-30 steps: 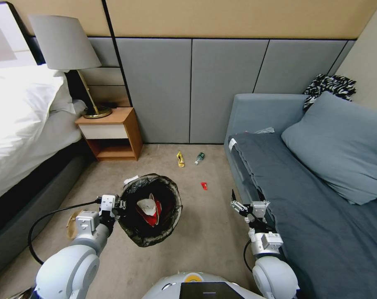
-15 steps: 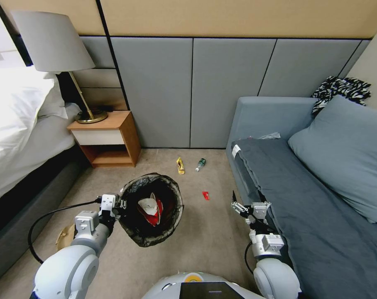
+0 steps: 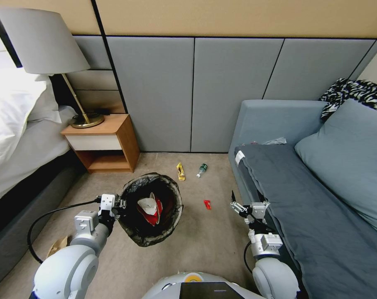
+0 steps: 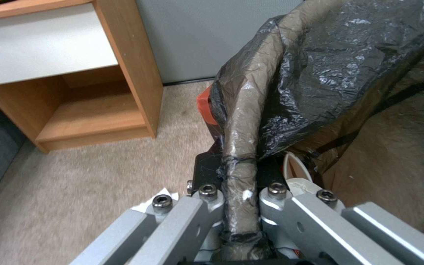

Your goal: Pick up the trash bin, then pick up the garbage from the floor and place it into the trash bin.

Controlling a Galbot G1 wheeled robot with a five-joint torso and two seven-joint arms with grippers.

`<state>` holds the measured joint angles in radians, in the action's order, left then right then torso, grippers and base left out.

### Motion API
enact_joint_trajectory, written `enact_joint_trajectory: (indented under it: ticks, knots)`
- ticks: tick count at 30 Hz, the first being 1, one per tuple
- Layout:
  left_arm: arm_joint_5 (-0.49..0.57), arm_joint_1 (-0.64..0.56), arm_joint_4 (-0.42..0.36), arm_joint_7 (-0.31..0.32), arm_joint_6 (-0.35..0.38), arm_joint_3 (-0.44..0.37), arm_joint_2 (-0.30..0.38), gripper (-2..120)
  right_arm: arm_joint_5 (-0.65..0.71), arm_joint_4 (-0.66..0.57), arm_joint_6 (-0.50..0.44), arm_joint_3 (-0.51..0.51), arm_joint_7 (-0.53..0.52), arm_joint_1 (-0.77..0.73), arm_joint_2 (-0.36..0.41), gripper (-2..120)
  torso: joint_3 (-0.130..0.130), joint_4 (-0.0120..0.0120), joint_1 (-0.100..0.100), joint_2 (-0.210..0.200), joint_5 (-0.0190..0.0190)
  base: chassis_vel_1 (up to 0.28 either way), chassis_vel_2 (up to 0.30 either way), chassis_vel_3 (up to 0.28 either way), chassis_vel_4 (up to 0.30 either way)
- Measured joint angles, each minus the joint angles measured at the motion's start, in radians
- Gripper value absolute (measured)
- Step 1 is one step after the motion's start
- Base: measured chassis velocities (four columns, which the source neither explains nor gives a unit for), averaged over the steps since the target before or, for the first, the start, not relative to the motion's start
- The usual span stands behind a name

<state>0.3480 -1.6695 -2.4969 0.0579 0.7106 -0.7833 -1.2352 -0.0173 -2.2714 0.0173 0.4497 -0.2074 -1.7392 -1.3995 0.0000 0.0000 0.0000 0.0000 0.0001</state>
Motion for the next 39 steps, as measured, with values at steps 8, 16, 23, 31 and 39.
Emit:
enact_joint_trajectory:
  ticks: [8, 16, 23, 31, 39]
  knots:
    - [0.000, -0.001, -0.001, 0.001, 0.000, 0.001, -0.001, 1, -0.012, 0.003, 0.000, -0.005, -0.002, -0.001, -0.005, 100, 0.000, -0.0001, 0.000, 0.000, -0.0002, -0.119, 0.128, 0.133, -0.127]
    - [0.000, -0.001, -0.003, 0.001, 0.000, 0.001, -0.002, 1, -0.012, 0.004, -0.005, -0.011, -0.004, -0.008, -0.009, 100, 0.000, 0.0001, 0.000, 0.000, -0.0001, -0.050, 0.056, 0.057, -0.054]
    - [0.000, -0.002, -0.003, 0.001, 0.000, 0.001, -0.003, 1, -0.018, 0.003, -0.010, -0.016, -0.003, -0.014, -0.016, 100, 0.000, 0.0001, 0.000, 0.000, -0.0002, 0.000, 0.000, 0.000, 0.000]
    - [0.000, -0.002, -0.003, 0.001, 0.000, 0.003, -0.003, 1, -0.034, 0.003, -0.023, -0.023, -0.003, -0.021, -0.024, 100, 0.000, 0.0000, 0.000, 0.000, -0.0001, 0.000, 0.000, 0.000, 0.000]
    - [0.001, -0.004, -0.003, 0.001, 0.001, 0.003, -0.008, 1, -0.045, 0.003, -0.033, -0.029, -0.002, -0.028, -0.028, 100, 0.000, 0.0000, 0.000, 0.000, -0.0001, 0.000, 0.000, 0.000, 0.000]
